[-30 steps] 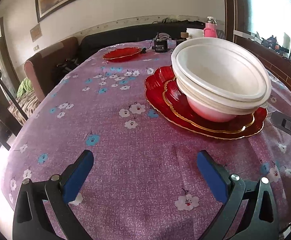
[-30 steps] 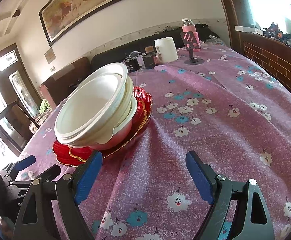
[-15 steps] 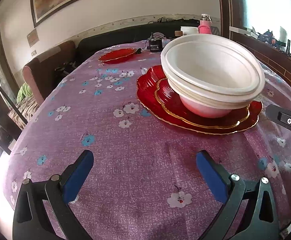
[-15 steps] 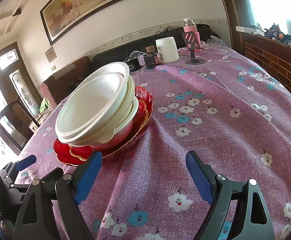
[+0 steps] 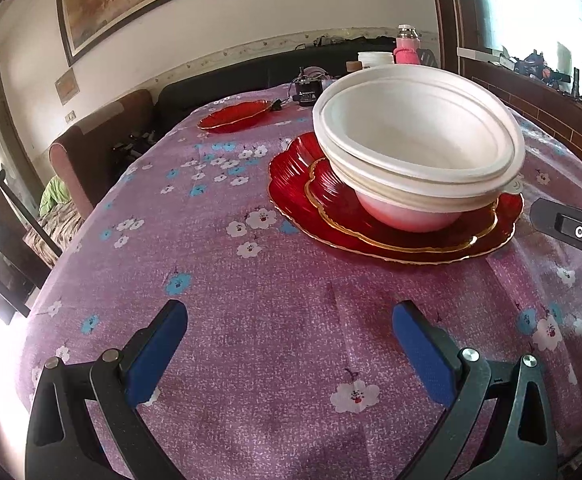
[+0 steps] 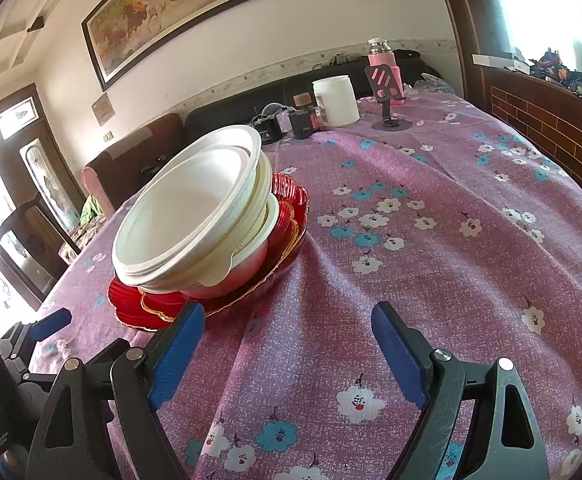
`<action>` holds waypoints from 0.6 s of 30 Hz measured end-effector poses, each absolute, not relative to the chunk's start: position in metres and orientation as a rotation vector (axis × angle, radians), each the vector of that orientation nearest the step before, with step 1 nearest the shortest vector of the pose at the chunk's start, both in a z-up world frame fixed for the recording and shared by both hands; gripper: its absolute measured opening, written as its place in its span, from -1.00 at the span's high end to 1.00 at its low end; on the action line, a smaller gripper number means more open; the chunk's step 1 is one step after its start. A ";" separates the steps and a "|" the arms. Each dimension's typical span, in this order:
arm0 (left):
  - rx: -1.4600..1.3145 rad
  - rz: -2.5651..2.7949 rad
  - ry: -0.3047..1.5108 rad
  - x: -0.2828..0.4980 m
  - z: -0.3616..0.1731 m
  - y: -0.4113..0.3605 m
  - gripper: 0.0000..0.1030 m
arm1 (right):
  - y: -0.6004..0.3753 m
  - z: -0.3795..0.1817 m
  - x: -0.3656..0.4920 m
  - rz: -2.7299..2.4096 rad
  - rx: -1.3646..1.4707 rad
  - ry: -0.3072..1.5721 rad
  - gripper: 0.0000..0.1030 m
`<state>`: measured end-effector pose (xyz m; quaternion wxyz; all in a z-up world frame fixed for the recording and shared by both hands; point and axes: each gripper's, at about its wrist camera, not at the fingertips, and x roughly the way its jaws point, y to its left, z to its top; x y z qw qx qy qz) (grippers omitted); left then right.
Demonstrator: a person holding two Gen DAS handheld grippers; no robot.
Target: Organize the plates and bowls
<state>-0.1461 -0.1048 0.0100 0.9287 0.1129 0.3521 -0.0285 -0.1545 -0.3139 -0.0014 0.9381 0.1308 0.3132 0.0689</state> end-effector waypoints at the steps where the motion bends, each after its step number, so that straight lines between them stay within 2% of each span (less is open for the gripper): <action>1: 0.233 -0.058 0.722 -0.146 0.010 -0.105 -0.99 | -0.314 -0.001 -0.155 0.141 0.267 0.639 -0.72; 18: 0.260 -0.057 0.710 -0.150 0.011 -0.110 -0.99 | -0.314 -0.001 -0.155 0.139 0.266 0.642 -0.72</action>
